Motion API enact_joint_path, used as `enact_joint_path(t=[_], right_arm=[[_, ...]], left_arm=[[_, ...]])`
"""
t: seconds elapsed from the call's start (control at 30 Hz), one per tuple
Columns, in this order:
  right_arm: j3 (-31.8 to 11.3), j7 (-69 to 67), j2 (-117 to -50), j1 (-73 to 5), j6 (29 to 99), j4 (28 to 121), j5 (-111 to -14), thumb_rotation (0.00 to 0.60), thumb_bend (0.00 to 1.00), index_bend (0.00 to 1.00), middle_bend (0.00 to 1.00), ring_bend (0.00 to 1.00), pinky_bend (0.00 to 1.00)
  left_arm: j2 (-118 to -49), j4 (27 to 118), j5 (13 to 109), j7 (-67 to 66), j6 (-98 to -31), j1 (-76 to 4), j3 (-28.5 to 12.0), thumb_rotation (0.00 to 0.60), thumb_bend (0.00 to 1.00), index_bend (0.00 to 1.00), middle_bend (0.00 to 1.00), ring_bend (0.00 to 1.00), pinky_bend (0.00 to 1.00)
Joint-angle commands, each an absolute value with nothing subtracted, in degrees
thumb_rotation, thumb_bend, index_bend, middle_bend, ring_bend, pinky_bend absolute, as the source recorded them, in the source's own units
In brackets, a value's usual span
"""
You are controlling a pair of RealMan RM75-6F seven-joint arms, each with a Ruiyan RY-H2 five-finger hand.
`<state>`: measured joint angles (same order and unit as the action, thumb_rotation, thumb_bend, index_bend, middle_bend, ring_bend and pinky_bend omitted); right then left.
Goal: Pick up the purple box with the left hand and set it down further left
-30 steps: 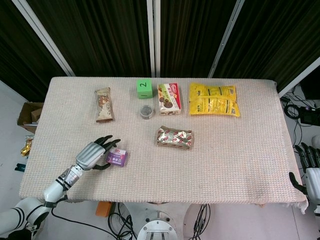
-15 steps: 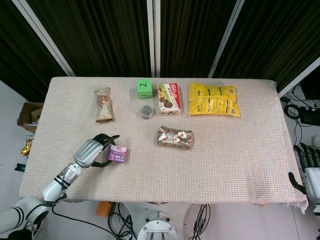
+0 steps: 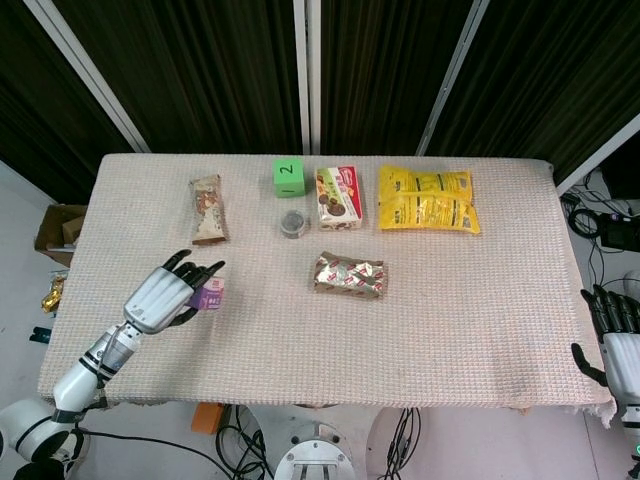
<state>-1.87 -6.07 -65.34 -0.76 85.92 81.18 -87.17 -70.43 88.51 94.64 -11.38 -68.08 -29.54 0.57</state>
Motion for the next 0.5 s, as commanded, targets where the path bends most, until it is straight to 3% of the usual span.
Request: enact_joint_path(t=[0.03, 0.23, 0.4, 0.5], right_arm=[[-1.8, -6.4, -65.5, -0.6, 85.9, 80.8, -87.0, 0.6, 0.28, 0.0, 0.0, 0.0, 0.0], [-2.0, -7.1, -65.4, -0.5, 86.0, 80.4, -86.6, 0.6, 0.28, 0.0, 0.0, 0.0, 0.0], [-2.0, -7.0, -65.5, -0.6, 85.6, 80.2, -86.5, 0.6, 0.28, 0.0, 0.0, 0.0, 0.0], [-2.0, -6.9, -65.7, -0.7, 85.3, 80.2, -86.4, 0.6, 0.28, 0.0, 0.0, 0.0, 0.0]], left_arm=[[-68.6, 90.2, 89.6, -14.4, -61.6, -30.9, 0.1, 0.6, 0.34, 0.08, 0.78, 0.33, 0.17], [-68.1, 91.9, 83.1, -18.3, -54.7, -32.6, -0.2, 0.6, 0.34, 0.08, 0.77, 0.33, 0.17], [-68.7, 92.4, 81.5, -20.0, -54.2, -33.0, -0.5, 0.6, 0.34, 0.08, 0.77, 0.33, 0.17], [-69.0, 92.3, 81.3, -19.7, -54.0, -33.1, -0.4, 0.6, 0.34, 0.08, 0.71, 0.33, 0.17]])
